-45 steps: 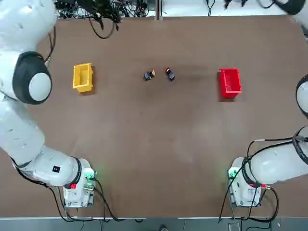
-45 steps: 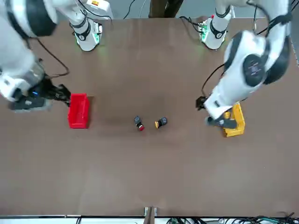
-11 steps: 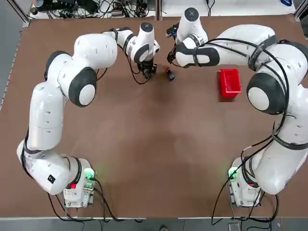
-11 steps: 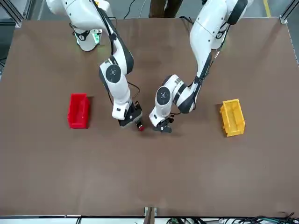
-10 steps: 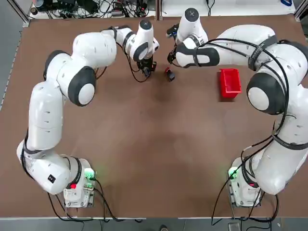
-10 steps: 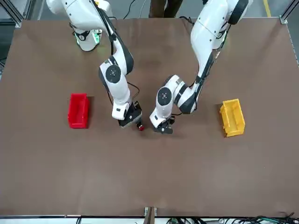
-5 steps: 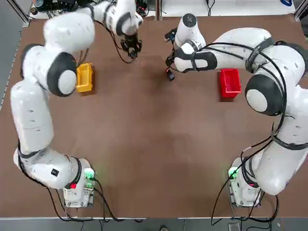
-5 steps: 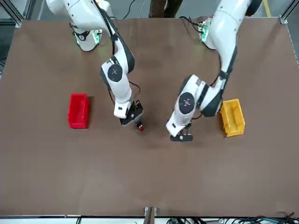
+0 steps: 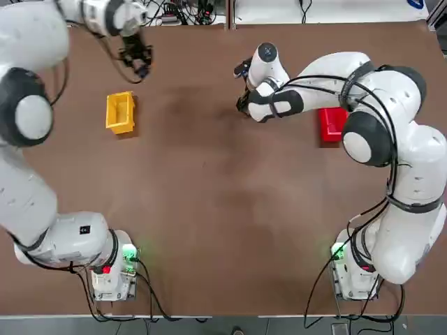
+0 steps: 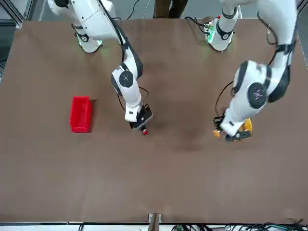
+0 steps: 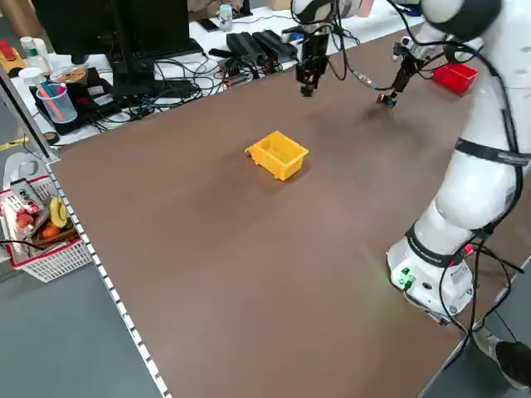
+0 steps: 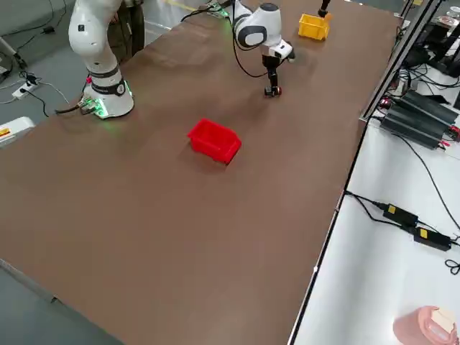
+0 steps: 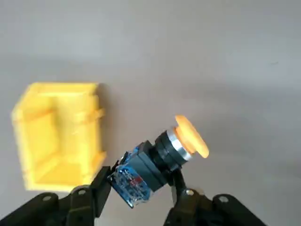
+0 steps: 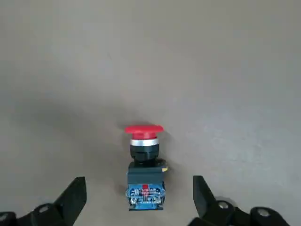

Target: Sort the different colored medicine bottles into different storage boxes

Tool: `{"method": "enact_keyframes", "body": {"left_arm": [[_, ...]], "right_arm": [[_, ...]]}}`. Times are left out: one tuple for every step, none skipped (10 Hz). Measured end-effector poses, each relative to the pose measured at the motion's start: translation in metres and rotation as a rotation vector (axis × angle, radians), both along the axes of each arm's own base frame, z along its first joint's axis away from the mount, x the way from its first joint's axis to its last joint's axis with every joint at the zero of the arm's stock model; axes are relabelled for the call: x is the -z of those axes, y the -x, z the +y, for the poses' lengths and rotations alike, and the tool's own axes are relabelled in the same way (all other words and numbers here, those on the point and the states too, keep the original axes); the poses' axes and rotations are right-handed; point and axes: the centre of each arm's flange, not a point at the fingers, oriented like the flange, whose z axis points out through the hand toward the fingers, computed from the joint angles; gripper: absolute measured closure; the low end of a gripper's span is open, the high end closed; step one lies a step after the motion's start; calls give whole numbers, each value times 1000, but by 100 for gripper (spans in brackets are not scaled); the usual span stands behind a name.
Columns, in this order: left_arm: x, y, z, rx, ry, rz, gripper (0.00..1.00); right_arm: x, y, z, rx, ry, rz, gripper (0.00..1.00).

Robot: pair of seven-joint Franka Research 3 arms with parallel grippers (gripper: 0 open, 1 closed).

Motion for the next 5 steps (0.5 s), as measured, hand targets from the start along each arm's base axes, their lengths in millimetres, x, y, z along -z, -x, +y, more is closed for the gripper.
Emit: {"method": "enact_keyframes", "body": {"left_arm": [[1,18,51,-60,-20,16,43],[10,34,93,-121,-27,26,43],[28,44,114,-159,-24,28,43],[46,52,126,-185,-15,27,43],[59,57,130,-202,-2,23,43]], "right_arm": [[5,2,2,-5,2,-1,0],[11,4,3,-8,8,-4,0],[18,5,2,-11,18,-7,0],[22,5,2,-14,25,-15,0],[25,5,2,-15,30,-17,1]]}}
